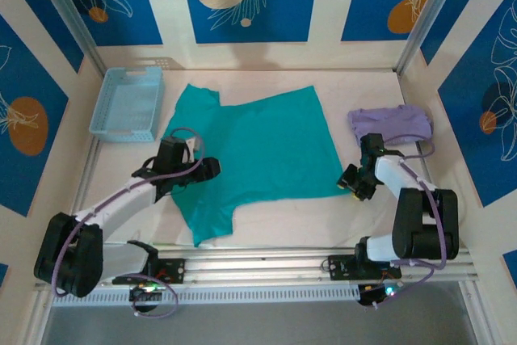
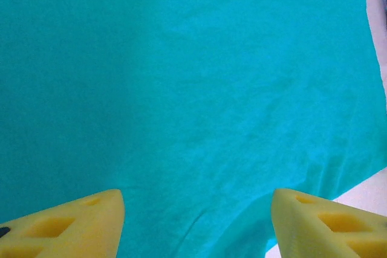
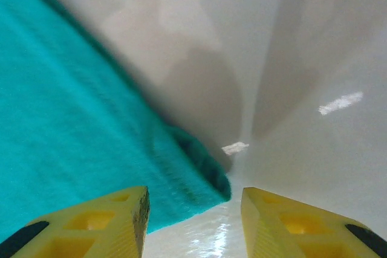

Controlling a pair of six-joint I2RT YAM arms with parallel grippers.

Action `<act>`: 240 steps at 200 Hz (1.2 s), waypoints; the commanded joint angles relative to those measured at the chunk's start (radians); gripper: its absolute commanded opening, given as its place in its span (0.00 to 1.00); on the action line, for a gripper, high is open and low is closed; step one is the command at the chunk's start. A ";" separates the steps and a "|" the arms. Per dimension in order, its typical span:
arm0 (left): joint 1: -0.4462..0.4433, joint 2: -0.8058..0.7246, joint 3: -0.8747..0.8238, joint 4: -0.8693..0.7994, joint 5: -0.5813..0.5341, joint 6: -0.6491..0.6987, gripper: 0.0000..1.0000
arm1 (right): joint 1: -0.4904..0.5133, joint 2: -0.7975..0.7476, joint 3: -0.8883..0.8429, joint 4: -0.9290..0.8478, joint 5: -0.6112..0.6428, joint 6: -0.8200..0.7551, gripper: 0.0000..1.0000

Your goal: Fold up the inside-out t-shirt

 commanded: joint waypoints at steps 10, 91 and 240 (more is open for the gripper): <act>-0.003 -0.031 0.027 -0.056 0.016 0.032 0.65 | -0.004 0.038 0.034 -0.035 -0.001 -0.008 0.42; -0.066 -0.255 -0.030 -0.439 -0.225 0.001 0.66 | -0.001 0.021 0.091 -0.002 -0.030 -0.069 0.02; -0.281 -0.055 -0.104 -0.166 0.077 -0.040 0.66 | -0.134 0.016 0.119 0.143 -0.131 -0.079 0.00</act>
